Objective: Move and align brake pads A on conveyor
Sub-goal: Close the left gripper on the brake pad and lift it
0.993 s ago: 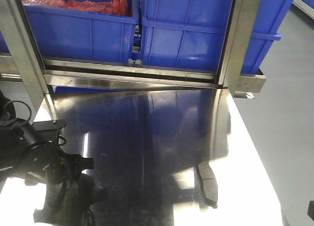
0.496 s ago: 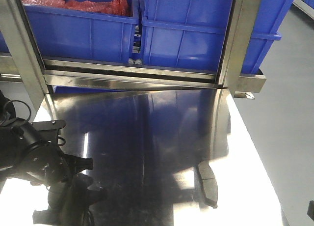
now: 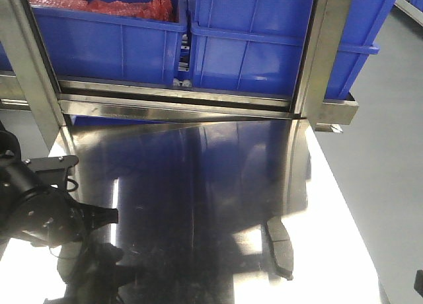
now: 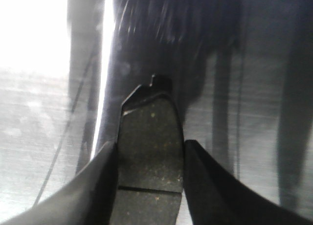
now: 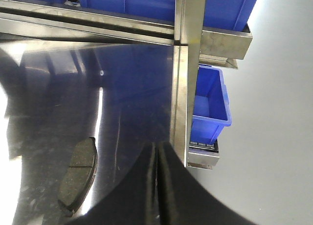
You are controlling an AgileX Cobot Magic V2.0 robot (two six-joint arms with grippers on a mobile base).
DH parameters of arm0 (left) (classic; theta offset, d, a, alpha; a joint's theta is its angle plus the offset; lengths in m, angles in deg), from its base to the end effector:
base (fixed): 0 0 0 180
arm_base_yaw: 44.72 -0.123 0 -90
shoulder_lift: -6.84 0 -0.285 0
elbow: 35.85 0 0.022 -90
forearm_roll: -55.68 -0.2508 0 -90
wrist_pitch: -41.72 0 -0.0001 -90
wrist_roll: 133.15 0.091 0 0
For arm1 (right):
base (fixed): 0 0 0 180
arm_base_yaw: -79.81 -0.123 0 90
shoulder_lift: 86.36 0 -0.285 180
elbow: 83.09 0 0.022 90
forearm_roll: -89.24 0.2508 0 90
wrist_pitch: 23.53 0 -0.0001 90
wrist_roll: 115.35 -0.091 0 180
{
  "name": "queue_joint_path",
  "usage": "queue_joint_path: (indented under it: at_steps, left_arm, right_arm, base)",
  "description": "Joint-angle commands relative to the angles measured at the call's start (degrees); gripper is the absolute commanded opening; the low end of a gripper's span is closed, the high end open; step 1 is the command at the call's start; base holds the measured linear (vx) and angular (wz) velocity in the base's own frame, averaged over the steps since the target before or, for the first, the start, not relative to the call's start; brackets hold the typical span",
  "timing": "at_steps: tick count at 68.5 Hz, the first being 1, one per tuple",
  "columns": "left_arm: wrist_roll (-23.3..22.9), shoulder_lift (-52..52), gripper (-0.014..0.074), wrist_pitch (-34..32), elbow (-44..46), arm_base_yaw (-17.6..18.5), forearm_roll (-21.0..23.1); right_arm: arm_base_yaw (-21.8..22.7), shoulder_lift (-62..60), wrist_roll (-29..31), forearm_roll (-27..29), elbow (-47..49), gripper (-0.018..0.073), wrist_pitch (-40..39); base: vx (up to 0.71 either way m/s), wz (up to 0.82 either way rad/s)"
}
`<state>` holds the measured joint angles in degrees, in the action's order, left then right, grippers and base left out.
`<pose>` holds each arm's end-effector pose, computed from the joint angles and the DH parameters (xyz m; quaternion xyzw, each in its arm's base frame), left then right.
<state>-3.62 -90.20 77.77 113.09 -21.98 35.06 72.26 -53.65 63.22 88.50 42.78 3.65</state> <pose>0.2588 -0.0880 0.1835 -0.1085 0.9769 0.0189 0.1830 0.0917 0.0116 0.2757 -0.0480 0.8374 0.0370 0.5432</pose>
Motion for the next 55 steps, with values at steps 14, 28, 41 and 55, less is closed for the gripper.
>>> queue_joint_path:
  at_steps: [14, 28, 41, 55]
  left_arm:
    - [0.3, 6.3, 0.0031, -1.4, 1.3, 0.1, -0.5]
    - [0.4, 7.5, 0.0031, -1.8, 1.3, 0.1, -0.5]
    - [0.7, 8.8, 0.0031, -1.8, 1.3, 0.8, -0.5]
    - [4.8, 16.6, 0.0031, -1.6, 1.3, 3.2, -0.5]
  right_arm:
    - [0.2, 0.4, 0.6, -0.3, 1.6, -0.001, -3.9]
    - [0.2, 0.4, 0.6, -0.3, 1.6, -0.001, -3.9]
    - [0.2, 0.4, 0.6, -0.3, 1.6, -0.001, -3.9]
    - [0.2, 0.4, 0.6, -0.3, 1.6, -0.001, -3.9]
  base:
    - [0.0, 0.0]
    - [0.0, 0.0]
    - [0.0, 0.0]
    - [0.0, 0.0]
